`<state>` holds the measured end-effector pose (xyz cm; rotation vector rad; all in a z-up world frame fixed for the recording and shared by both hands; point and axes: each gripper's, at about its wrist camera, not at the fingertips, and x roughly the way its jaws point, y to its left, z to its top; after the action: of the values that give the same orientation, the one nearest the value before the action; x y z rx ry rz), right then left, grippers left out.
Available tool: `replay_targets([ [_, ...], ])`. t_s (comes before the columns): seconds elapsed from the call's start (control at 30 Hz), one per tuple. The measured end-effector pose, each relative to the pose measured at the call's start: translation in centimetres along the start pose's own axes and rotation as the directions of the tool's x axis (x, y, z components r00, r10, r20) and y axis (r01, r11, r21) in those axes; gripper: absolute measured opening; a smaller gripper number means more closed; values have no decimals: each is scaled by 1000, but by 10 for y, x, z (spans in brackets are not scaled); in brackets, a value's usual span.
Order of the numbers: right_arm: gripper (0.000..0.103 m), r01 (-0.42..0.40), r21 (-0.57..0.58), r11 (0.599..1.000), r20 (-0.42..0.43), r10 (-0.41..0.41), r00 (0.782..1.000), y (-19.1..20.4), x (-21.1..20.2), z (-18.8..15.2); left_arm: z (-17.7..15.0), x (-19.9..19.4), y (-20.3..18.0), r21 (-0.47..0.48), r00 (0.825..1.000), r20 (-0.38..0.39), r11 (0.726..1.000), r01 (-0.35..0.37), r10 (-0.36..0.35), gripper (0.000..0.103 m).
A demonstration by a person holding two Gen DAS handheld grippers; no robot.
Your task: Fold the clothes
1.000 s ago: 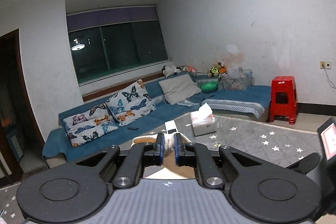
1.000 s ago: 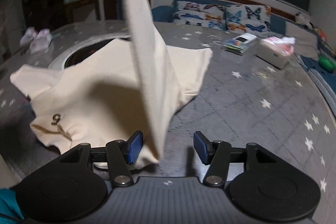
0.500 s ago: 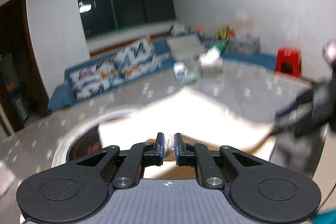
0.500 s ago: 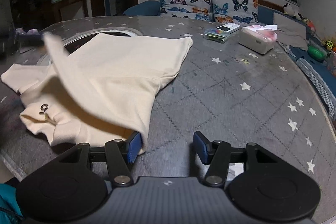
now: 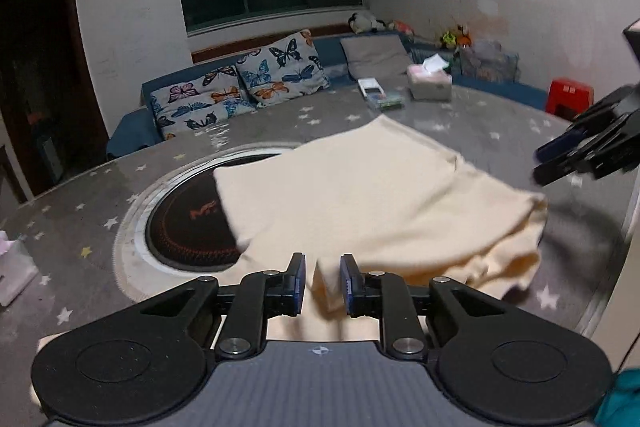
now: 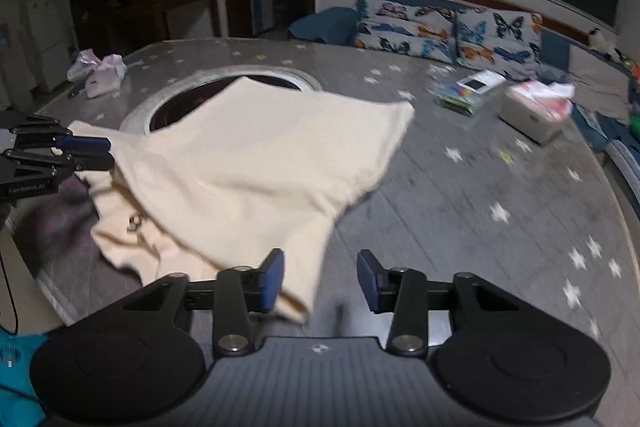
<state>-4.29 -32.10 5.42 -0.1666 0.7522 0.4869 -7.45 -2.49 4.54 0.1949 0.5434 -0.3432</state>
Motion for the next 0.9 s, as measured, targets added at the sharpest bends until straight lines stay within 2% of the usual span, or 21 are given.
replay_targets([
  [0.07, 36, -20, -6, 1000, 8, 20, 1000, 1, 9, 9, 5, 3, 7, -45, 1000, 7, 999, 15, -15, 22],
  [0.13, 36, -21, -23, 1000, 10, 21, 1000, 3, 18, 17, 7, 9, 11, -56, 1000, 6, 998, -4, 4, 24],
  [0.23, 33, -18, -42, 999, 8, 18, 1000, 3, 32, 26, 8, 26, 14, -64, 999, -40, 998, -10, 8, 25],
  [0.33, 32, -15, -59, 998, 4, 15, 1000, 3, 46, 33, 4, 44, 11, -40, 996, -90, 999, -8, 5, 38],
  [0.43, 31, -19, -75, 997, -3, 19, 1000, 4, 57, 36, 0, 53, 8, -27, 994, -107, 1000, -7, 4, 37],
  [0.5, 29, -24, -84, 996, -10, 23, 1000, 5, 63, 35, -2, 54, 6, -16, 995, -100, 1000, -2, 1, 25],
  [0.53, 27, -25, -86, 996, -15, 24, 1000, 6, 66, 34, -2, 54, 5, -9, 996, -94, 1000, -10, 9, 14],
  [0.6, 20, -15, -96, 995, -21, 13, 1000, 7, 71, 33, -1, 50, 4, 4, 997, -72, 1000, -27, 27, 9],
  [0.63, 16, -6, -96, 995, -22, 4, 1000, 6, 72, 32, 0, 48, 4, 1, 998, -56, 1000, -31, 31, 9],
  [0.7, 14, 16, -87, 996, -19, -18, 1000, 4, 73, 31, 3, 43, 6, -5, 999, -28, 999, -39, 39, 9],
  [0.8, 14, 34, -79, 996, -19, -36, 999, 2, 74, 27, -2, 49, 9, 1, 996, -63, 998, -70, 70, 9],
  [0.9, 14, 44, -95, 995, -14, -46, 999, 5, 73, 27, -3, 52, 12, -23, 992, -81, 995, -96, 94, 23],
])
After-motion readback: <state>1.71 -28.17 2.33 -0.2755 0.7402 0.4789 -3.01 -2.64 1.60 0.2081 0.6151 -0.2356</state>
